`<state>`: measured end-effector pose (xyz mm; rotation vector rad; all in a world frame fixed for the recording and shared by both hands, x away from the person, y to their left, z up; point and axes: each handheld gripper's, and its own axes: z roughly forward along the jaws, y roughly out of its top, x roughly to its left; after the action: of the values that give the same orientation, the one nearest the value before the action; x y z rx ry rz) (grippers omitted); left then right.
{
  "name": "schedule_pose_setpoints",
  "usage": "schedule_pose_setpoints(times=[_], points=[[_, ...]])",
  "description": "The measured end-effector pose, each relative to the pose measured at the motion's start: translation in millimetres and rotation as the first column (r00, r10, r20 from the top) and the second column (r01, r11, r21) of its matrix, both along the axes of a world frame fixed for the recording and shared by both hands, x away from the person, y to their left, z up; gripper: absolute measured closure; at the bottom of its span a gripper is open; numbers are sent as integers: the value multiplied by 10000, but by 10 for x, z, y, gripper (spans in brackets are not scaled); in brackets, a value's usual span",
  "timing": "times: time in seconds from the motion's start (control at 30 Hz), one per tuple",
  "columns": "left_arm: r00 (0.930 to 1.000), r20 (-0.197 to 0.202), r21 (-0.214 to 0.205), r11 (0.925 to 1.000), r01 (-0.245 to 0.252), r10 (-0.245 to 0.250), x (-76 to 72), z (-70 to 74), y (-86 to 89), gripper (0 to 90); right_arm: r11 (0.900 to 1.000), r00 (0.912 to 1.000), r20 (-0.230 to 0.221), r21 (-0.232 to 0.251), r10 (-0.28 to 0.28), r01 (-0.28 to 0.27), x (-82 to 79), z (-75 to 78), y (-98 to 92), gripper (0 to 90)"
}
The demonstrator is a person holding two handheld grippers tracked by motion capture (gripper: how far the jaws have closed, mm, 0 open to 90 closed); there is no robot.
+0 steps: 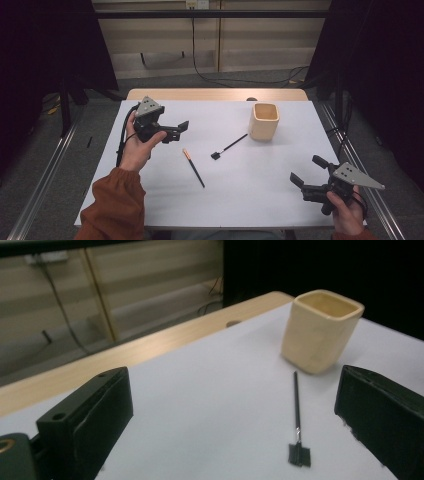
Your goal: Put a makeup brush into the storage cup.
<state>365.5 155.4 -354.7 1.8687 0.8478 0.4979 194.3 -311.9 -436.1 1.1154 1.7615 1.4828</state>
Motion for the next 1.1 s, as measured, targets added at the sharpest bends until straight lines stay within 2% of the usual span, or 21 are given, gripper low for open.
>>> schedule_pose_setpoints(times=[0.13,0.23,0.3,0.37,0.5,0.57,0.6,0.63,0.7,0.73,0.8,0.83,0.9,0.93,0.97,1.0,1.03,1.1], points=[[9975,-646,620,9976,319,-279,13,-49,-31,23,10000,10000,-31,-4,-7,7,2,-1,2,0],[9946,-1011,996,9944,352,-250,23,-70,-50,25,10000,10000,-26,-23,15,-15,2,1,3,0],[9898,-1409,1129,9929,385,-224,32,-79,-66,29,10000,10000,-56,-29,29,-29,2,-1,1,0],[9869,-1605,1293,9908,388,-177,41,-91,-73,29,10000,9999,-92,-25,53,-54,6,-5,-1,0],[9739,-2270,1678,9850,408,-17,44,-121,-101,40,10000,9999,-123,-1,67,-67,5,-4,4,0],[9600,-2798,1762,9825,603,-87,54,-132,-103,42,9999,9999,-111,-37,96,-96,5,-5,5,0],[9436,-3309,1745,9818,747,-129,72,-136,-97,44,9999,9999,-112,-35,103,-103,6,-6,6,0],[9317,-3631,1763,9809,825,-131,89,-139,-86,48,9999,9999,-129,-37,108,-109,8,-8,6,0],[9220,-3873,1896,9791,734,58,102,-154,-71,48,9999,9998,-144,-39,100,-101,12,-11,7,0],[9143,-4048,2029,9764,741,148,112,-161,-61,51,10000,9999,-143,-17,84,-84,14,-11,7,0],[9012,-4325,2037,9767,671,283,114,-165,-52,66,10000,9998,-154,-31,85,-85,17,-12,6,0],[8909,-4535,1984,9773,740,246,115,-164,-45,77,10000,9998,-162,-28,83,-83,16,-12,7,0],[8806,-4727,2102,9746,765,329,116,-173,-44,93,9999,9997,-196,-63,119,-120,15,-13,10,0],[8663,-4981,2194,9721,830,384,127,-186,-39,90,9999,9997,-209,-102,123,-125,15,-14,12,0],[8565,-5141,2259,9704,849,448,133,-198,-43,90,9999,9997,-208,-80,130,-132,17,-16,16,0],[8420,-5373,2345,9675,944,480,141,-221,-48,90,9999,9997,-201,-90,145,-147,19,-16,17,0],[8231,-5656,2489,9621,1114,510,153,-251,-56,89,9999,9997,-207,-83,139,-141,20,-16,19,0],[7918,-6071,2577,9591,1172,664,161,-296,-77,86,9998,9997,-200,-98,150,-152,18,-16,18,0]])
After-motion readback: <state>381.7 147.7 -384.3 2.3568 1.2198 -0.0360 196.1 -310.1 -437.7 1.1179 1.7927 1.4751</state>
